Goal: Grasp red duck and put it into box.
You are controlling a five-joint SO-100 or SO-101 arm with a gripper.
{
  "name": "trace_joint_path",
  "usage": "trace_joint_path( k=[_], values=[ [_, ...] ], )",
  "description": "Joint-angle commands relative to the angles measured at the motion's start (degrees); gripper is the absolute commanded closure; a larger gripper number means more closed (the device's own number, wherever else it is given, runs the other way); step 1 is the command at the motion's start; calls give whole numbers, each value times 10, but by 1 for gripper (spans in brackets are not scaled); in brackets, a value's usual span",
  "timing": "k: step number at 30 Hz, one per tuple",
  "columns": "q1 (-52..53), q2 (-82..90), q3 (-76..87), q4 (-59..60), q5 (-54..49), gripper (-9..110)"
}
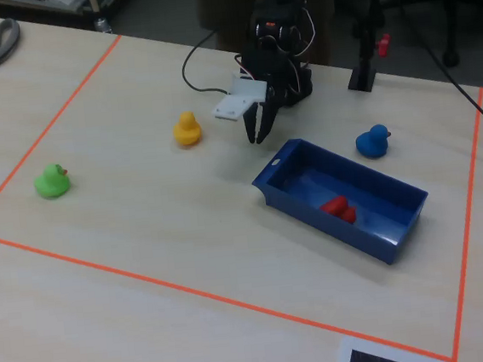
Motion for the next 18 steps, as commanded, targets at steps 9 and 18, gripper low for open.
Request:
trace_joint_path(
  k=[9,18],
  values=[
    [-20,2,-3,138,-1,101],
    [-19,2,-3,138,-1,101]
  ],
)
